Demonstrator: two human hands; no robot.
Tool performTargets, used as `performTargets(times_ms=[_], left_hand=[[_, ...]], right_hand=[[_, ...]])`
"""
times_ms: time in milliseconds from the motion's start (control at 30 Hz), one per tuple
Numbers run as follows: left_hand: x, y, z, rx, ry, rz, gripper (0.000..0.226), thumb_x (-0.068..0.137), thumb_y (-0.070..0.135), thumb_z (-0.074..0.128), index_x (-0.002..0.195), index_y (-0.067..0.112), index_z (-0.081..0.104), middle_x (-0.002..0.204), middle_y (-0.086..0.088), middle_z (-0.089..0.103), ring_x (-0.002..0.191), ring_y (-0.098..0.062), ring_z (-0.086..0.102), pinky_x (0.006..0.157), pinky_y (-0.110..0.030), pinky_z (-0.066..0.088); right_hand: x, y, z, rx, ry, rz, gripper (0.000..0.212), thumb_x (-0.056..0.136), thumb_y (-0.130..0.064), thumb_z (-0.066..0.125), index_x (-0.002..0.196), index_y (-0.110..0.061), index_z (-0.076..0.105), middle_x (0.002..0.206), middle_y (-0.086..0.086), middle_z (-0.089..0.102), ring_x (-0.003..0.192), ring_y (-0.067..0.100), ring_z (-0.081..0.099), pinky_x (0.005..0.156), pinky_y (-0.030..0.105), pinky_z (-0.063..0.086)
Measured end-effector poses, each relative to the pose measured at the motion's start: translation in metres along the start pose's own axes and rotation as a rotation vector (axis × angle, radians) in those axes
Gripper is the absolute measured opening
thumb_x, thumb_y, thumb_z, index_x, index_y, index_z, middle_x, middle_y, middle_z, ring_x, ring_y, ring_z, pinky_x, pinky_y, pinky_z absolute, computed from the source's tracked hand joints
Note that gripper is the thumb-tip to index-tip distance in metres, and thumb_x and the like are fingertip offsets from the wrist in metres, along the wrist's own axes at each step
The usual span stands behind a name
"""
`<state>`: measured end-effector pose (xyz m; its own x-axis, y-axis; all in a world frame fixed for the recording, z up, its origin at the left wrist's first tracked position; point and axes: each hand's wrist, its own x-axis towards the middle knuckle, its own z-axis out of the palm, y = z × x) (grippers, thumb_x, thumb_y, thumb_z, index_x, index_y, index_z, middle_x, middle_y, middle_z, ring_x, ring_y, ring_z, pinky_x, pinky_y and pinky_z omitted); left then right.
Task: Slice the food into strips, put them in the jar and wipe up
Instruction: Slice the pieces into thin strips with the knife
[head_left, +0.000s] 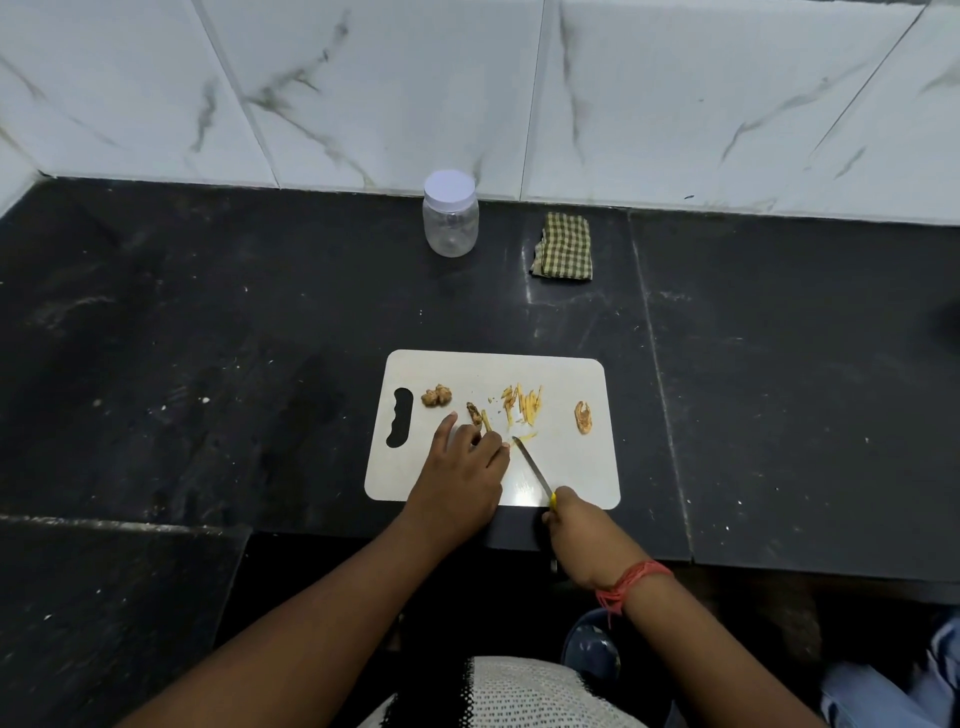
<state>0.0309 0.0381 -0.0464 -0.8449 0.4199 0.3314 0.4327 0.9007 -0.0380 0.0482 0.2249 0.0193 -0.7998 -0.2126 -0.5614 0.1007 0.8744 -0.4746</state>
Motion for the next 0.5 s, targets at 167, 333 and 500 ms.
performTargets(times_ms=[167, 333, 500], left_hand=[[0.003, 0.005, -0.002, -0.059, -0.017, -0.115, 0.025, 0.085, 0.018, 0.061, 0.107, 0.012, 0.072, 0.109, -0.007, 0.063, 0.095, -0.029, 0.055, 0.105, -0.057, 0.040], [0.017, 0.003, -0.003, -0.097, -0.002, -0.248, 0.015, 0.090, 0.028, 0.065, 0.089, 0.016, 0.072, 0.104, -0.002, 0.060, 0.094, -0.024, 0.048, 0.101, -0.049, 0.041], [0.033, 0.009, -0.008, -0.110, -0.022, -0.303, 0.016, 0.084, 0.032, 0.074, 0.089, 0.017, 0.072, 0.102, -0.001, 0.060, 0.094, -0.023, 0.050, 0.093, -0.046, 0.044]], right_hand=[[-0.008, 0.000, 0.001, 0.575, -0.111, 0.108, 0.021, 0.100, -0.031, 0.043, 0.092, -0.012, 0.042, 0.068, 0.003, 0.047, 0.049, 0.015, 0.041, 0.044, 0.026, 0.033], [-0.016, -0.006, -0.007, 0.905, -0.189, 0.165, 0.019, 0.103, -0.031, 0.041, 0.088, -0.020, 0.039, 0.058, -0.004, 0.039, 0.041, 0.009, 0.025, 0.040, 0.014, 0.018], [-0.016, -0.004, -0.016, 1.027, -0.142, 0.169, 0.018, 0.104, -0.025, 0.042, 0.086, -0.019, 0.040, 0.057, -0.002, 0.039, 0.039, 0.010, 0.024, 0.039, 0.013, 0.018]])
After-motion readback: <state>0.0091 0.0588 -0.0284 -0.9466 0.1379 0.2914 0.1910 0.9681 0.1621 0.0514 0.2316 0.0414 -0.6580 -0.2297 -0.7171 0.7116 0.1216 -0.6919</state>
